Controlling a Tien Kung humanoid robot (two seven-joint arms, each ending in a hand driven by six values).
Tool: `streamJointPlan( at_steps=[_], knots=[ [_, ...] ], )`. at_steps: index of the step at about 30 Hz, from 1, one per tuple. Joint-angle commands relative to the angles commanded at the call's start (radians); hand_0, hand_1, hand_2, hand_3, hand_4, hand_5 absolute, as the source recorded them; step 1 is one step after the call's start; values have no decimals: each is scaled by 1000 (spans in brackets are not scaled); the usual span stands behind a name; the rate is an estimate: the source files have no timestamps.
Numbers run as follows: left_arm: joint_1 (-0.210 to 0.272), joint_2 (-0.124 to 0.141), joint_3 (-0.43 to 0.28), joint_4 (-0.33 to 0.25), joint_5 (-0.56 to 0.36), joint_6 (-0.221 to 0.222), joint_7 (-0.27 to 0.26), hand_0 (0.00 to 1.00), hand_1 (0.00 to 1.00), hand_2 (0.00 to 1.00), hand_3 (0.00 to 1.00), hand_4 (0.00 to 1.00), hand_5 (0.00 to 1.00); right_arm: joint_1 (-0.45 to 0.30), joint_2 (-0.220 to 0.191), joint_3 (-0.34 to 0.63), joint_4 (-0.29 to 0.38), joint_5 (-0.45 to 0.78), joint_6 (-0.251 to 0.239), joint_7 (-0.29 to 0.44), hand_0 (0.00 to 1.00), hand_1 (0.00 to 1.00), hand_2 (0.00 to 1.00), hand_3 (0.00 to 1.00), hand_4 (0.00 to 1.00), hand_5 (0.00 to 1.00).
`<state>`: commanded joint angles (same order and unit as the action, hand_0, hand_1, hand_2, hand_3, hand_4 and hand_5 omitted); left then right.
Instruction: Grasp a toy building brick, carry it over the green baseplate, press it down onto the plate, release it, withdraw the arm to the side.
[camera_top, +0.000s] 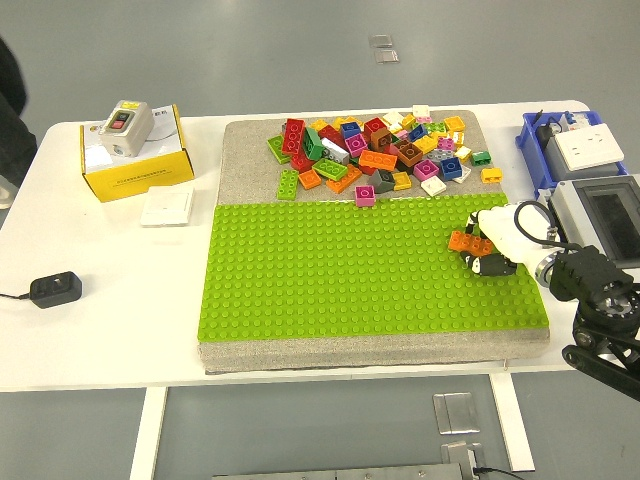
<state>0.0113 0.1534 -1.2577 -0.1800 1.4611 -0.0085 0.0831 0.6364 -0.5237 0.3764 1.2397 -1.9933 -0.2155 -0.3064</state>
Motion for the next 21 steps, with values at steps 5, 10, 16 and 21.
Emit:
streamJointPlan(
  at_steps=[5,10,16,21],
  knots=[
    [-1,0,4,0,-2,0,0,672,654,628,664,395,463,31,25,-42,16,6,0,0,286,303,444,460,522,325],
    [-1,0,2,0,1,0,0,672,654,629,665,395,462,73,81,-105,26,0,-2,-4,286,298,439,454,536,335],
    [-3,1,2,0,6,0,0,672,654,629,664,394,461,116,156,-177,15,-39,-8,-11,285,299,453,484,554,346],
    [-2,1,-2,0,12,0,1,672,654,628,664,395,461,132,203,-210,-5,-68,-18,-11,279,301,439,451,523,322]
  ],
)
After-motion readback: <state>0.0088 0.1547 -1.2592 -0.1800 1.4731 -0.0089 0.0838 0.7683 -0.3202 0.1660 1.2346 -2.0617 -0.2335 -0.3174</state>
